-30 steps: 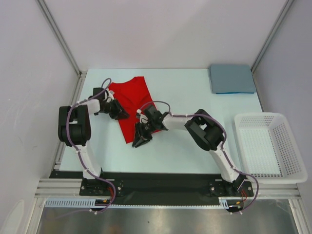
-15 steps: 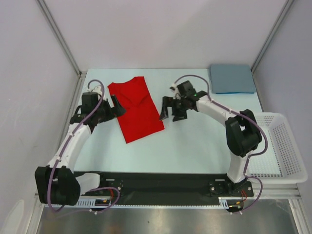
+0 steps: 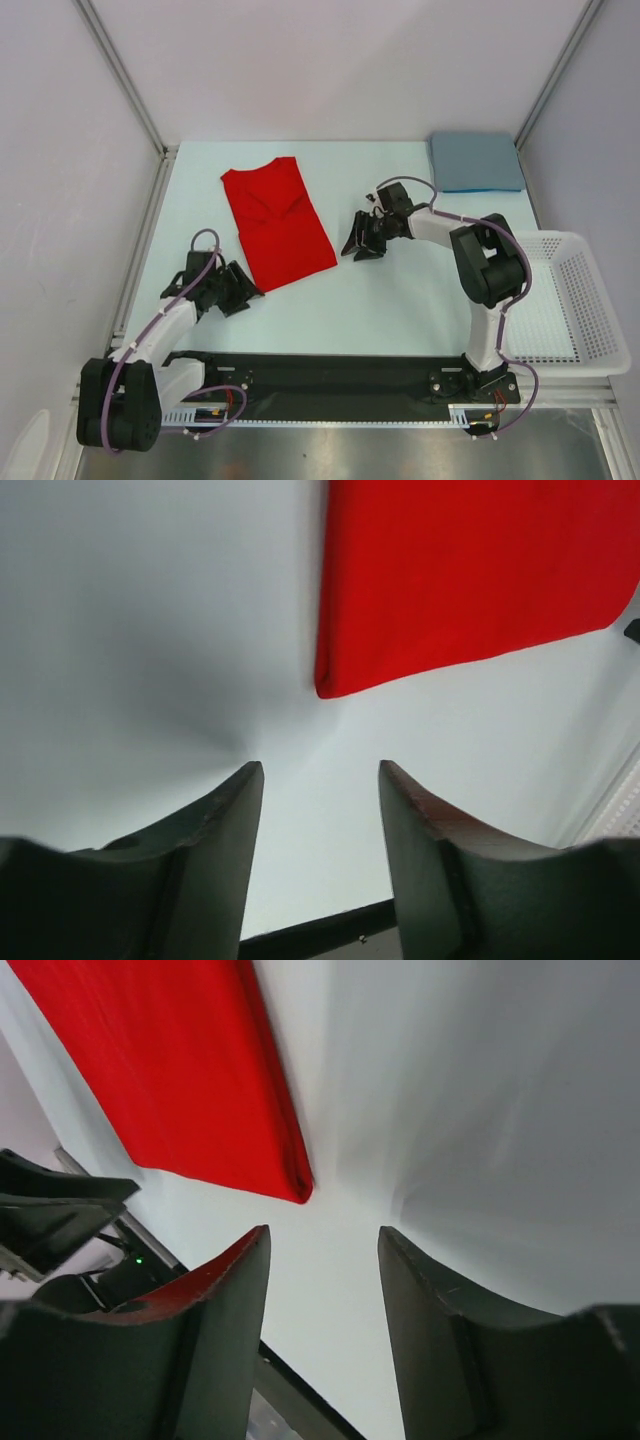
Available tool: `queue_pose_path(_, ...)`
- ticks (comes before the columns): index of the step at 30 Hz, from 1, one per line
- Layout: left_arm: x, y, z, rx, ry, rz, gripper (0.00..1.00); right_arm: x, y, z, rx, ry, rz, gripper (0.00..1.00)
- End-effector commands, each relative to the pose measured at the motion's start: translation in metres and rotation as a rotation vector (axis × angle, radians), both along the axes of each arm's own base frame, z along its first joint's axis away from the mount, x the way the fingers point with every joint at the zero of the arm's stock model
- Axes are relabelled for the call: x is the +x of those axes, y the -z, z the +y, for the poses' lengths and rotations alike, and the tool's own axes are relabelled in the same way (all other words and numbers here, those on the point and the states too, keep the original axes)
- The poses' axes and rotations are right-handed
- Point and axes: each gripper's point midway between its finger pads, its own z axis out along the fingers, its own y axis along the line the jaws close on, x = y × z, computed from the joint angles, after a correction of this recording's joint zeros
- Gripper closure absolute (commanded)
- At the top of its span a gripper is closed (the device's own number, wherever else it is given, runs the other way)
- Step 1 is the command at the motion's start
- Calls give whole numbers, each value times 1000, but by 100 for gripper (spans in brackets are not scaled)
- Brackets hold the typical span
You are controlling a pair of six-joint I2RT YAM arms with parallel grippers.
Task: Fold and stack the t-shirts
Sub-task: Fold the tshirt
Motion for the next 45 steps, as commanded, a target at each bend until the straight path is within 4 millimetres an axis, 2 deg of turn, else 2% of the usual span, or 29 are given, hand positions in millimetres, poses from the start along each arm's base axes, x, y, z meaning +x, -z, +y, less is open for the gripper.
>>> queue_pose_path(1,7,-3,-13,-118,-89,-27,46,0,7,15,50,7,23,49)
queue_pose_path(3,5,5,-13,-155,-173,8,53,0,10,17,41,19,23,50)
queue_pose_path(4,-2,16,-12,-165,-205,41,53,-3,12,17,42,21,30,50)
queue_pose_path(8,-2,30,-2,-186,-389,84,57,-4,7,21,48,8,15,52)
queue_pose_path(11,3,35,10,-154,-492,84,57,-7,6,21,38,-4,5,52)
queue_pose_path(16,-2,48,26,-122,-640,118,54,-11,0,19,37,-3,-11,53)
queue_pose_path(19,-4,52,27,-120,-653,135,53,-12,0,16,27,-3,-16,53)
queue_pose_path(25,-5,54,24,-49,-566,205,53,-12,2,14,20,-2,-12,53)
queue_pose_path(34,-6,56,24,7,-555,317,52,-4,4,13,26,24,-12,53)
queue_pose_path(38,-19,58,22,44,-532,393,53,-1,2,12,30,31,-15,53)
queue_pose_path(41,-18,52,14,19,-530,370,53,1,0,12,34,36,-20,53)
queue_pose_path(45,-25,59,12,17,-544,399,53,2,-2,13,45,36,-20,53)
